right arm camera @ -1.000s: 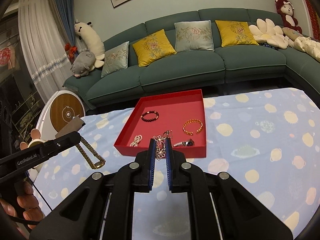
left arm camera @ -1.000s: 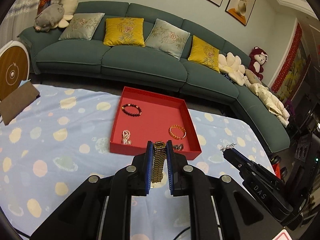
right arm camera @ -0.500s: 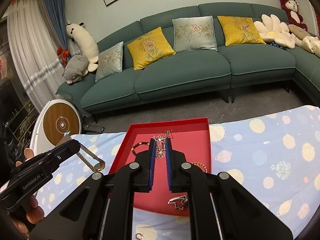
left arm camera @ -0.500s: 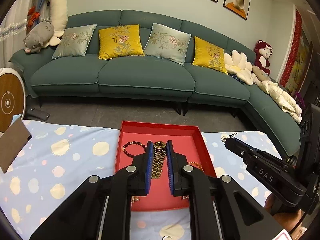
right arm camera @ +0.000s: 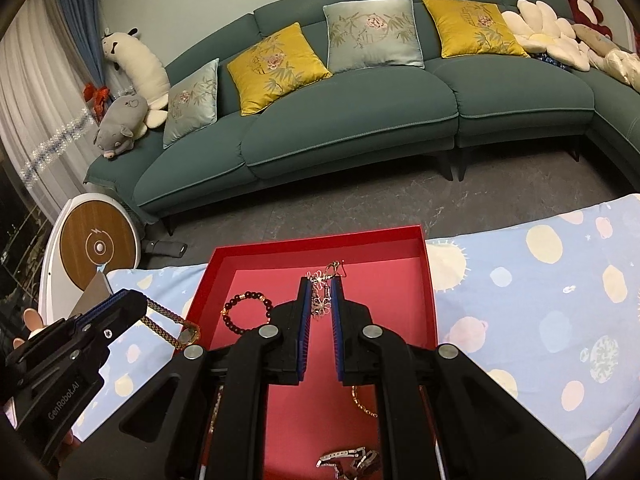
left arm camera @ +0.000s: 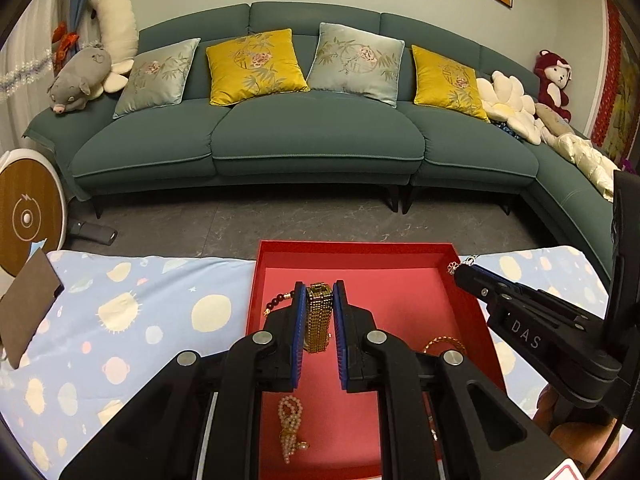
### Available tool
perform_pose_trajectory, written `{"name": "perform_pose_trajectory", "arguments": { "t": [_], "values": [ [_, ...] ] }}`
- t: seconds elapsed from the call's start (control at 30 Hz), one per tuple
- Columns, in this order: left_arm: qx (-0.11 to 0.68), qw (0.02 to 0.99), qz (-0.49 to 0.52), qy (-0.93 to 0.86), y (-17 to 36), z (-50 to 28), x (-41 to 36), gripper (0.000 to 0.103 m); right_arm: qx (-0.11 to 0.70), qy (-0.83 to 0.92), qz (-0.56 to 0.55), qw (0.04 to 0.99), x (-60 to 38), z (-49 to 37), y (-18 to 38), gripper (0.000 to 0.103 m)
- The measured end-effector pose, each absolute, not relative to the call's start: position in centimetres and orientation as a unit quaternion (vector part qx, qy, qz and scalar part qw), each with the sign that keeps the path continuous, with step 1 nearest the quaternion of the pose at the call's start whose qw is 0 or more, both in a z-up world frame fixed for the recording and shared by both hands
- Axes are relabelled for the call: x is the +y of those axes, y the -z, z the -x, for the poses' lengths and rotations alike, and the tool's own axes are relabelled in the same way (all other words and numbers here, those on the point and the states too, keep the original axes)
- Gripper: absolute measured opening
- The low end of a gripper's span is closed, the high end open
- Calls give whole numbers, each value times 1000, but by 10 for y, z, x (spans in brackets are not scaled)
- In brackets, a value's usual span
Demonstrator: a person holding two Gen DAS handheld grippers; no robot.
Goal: Organize jewelry
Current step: 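Lower both held items into the red tray and open both grippers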
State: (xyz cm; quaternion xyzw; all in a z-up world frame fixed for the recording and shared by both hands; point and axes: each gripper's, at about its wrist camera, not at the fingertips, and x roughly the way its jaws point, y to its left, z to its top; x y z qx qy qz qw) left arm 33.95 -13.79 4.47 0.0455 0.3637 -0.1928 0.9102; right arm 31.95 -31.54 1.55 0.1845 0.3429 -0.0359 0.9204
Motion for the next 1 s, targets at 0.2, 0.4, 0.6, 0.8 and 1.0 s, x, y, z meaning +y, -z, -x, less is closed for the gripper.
{"name": "perform_pose_trajectory", "arguments": {
  "t": [0.2,0.4,0.6,0.8,1.0],
  "values": [
    [380,906,-51,178,-23,-352,-136,11,355,43,-179,917,-318,-336,-4,9],
    [394,901,-61,172,-8,-357,-138,10,366,43,-178,912,-319,-343,6,9],
    [399,901,-42,163,-2,-364,-133,10,374,46,-172,910,-319,-347,13,13],
    [383,909,-30,160,-13,-361,-120,19,346,49,-198,916,-326,-332,10,40],
    [374,912,-5,167,-26,-338,-92,21,325,28,-210,922,-326,-298,-1,40]
  ]
}}
